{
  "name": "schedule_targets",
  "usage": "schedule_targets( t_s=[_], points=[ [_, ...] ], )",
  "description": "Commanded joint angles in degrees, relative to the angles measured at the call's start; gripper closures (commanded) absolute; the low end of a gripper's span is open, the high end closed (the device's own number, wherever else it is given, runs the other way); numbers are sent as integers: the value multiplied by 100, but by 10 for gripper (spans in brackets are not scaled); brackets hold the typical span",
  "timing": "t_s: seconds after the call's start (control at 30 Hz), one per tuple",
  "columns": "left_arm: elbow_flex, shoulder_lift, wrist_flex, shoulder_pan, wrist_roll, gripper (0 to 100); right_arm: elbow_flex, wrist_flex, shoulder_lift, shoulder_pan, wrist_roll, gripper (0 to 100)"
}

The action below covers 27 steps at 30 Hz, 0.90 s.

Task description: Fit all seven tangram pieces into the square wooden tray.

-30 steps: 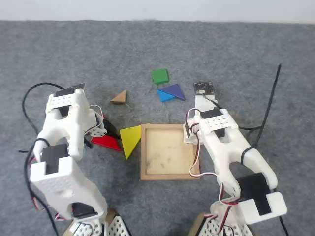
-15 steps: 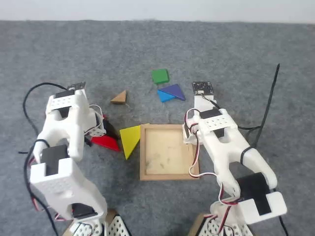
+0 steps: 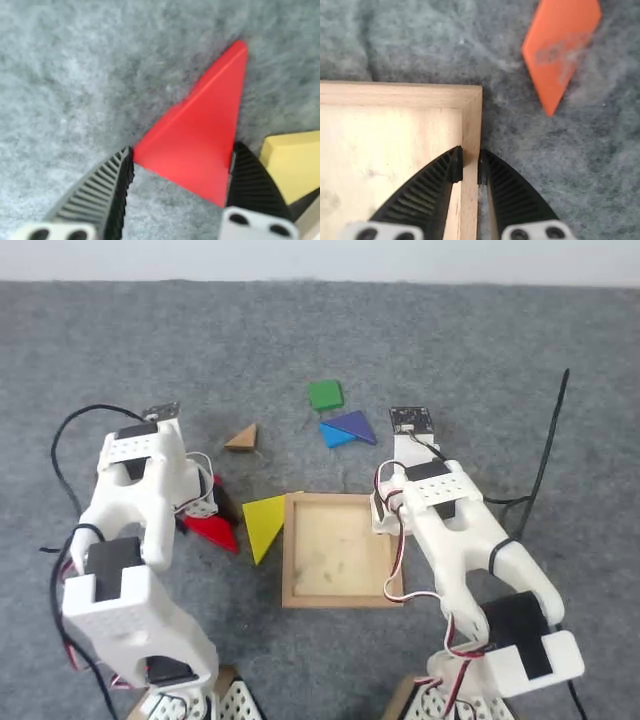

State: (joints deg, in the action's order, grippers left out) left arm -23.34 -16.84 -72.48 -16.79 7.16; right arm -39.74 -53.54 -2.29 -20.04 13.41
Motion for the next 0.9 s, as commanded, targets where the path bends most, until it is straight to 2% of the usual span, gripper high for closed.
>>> schedule_targets(
  t_s=[0.0,0.27,0.47,0.67,0.87],
  points=[
    [40,-35,237,149,-193,750,229,-75,22,-145,44,988],
    [-4,26,141,97,-475,754,229,-66,22,-163,-132,988],
    [4,62,97,132,-774,806,229,-57,22,-163,-141,988],
    [-110,826,88,105,-774,808,229,-57,22,-163,-141,988],
    [-708,1530,141,475,-782,808,229,-57,22,-163,-141,988]
  ],
)
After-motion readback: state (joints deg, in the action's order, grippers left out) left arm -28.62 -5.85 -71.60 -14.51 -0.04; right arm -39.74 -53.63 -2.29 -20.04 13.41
